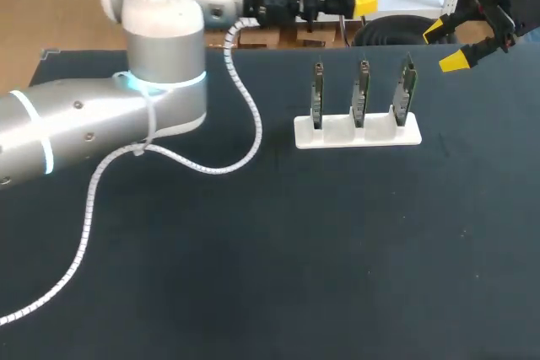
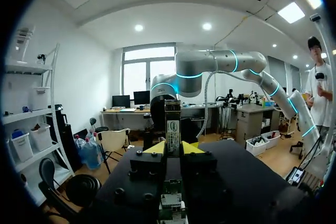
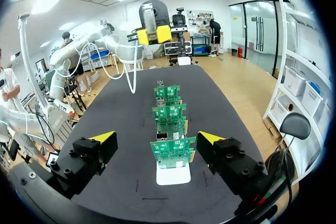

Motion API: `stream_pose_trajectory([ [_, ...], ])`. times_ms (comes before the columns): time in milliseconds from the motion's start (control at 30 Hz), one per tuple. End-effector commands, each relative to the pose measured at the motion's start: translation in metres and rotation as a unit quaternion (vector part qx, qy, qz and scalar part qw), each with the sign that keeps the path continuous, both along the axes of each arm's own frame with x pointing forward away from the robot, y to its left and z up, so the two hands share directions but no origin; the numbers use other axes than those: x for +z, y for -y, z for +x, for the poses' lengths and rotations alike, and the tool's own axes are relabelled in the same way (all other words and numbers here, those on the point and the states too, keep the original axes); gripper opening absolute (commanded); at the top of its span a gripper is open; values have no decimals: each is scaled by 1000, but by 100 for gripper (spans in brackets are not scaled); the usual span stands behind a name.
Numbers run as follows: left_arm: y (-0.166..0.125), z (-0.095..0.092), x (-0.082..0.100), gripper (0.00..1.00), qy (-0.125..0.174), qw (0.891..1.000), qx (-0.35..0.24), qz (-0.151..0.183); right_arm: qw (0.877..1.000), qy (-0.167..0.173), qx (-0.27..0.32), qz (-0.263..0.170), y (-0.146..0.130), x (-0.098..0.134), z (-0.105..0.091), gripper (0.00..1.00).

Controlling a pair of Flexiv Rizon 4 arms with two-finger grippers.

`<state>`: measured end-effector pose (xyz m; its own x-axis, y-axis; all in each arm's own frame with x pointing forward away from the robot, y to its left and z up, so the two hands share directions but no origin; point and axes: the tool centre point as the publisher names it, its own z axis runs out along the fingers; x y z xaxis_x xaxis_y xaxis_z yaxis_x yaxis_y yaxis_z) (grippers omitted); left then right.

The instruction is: Pick up the optical module with the left hand, and insert it into the network port with the right hand.

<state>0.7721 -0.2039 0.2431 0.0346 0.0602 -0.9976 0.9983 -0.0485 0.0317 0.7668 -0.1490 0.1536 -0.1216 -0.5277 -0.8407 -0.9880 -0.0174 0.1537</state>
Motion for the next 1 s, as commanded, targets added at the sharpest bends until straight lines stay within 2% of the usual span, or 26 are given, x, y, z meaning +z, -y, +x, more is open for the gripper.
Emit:
stream_pose_trajectory([
  [33, 23, 5, -5, 0, -10, 1000, -12, 4, 1000, 1, -1, 0, 0, 0, -1, 100],
  [200, 37, 3, -8, 0, -33, 999, -4, -7, 1000, 1, -1, 0, 0, 0, -1, 100],
  [500, 53, 0, -22, 0, -53, 998, 10, -10, 1000, 1, -1, 0, 0, 0, -1, 100],
  [700, 59, -1, -31, 0, -42, 999, 24, -1, 1000, 1, -1, 0, 0, 0, -1, 100],
  [767, 60, -2, -35, 0, -61, 998, 25, -8, 1000, 1, -1, 0, 0, 0, -1, 100],
  [1000, 62, -4, -39, 0, -62, 997, 33, -7, 1000, 1, -1, 0, 0, 0, -1, 100],
])
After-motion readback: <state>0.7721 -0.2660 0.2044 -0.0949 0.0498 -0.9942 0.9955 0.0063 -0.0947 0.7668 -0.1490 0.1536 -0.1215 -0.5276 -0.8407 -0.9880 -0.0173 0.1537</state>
